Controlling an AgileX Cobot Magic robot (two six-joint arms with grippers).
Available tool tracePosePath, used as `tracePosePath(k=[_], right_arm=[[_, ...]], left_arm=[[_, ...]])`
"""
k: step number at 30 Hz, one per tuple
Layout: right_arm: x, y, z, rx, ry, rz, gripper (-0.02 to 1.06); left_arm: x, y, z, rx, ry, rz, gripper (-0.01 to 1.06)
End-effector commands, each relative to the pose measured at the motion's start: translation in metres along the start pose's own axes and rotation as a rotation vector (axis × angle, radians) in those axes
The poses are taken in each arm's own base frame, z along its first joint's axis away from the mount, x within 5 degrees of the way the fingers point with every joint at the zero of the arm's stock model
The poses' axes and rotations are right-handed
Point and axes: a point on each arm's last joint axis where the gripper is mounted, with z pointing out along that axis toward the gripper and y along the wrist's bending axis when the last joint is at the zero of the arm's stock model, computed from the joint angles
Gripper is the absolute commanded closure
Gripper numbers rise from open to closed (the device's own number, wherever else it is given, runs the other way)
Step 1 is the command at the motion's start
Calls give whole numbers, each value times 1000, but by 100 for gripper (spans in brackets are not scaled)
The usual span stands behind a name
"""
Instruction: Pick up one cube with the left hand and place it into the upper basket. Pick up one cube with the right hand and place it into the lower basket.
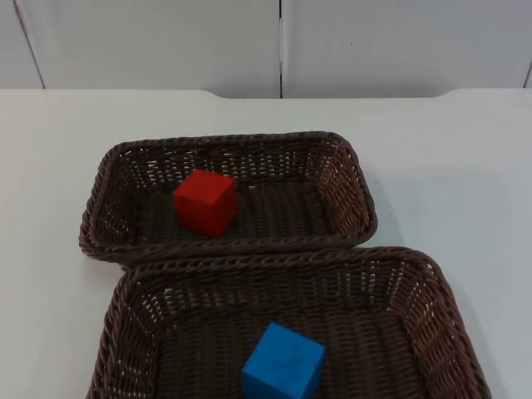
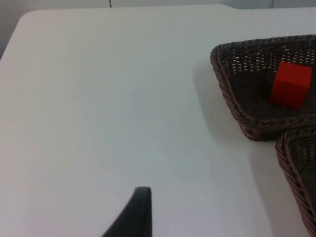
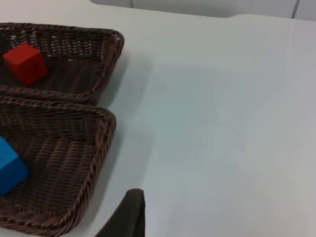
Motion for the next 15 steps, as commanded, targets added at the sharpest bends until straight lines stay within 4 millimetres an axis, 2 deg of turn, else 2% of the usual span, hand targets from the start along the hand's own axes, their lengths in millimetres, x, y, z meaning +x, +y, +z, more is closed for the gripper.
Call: tracePosePath(k=[1, 15], right_arm=[[0, 0, -1, 16, -9, 8, -1], [1, 2, -1, 181, -9, 93, -1]], left_arm=[[0, 0, 1, -3, -8, 1, 0], [0, 0, 1, -3, -8, 1, 0]])
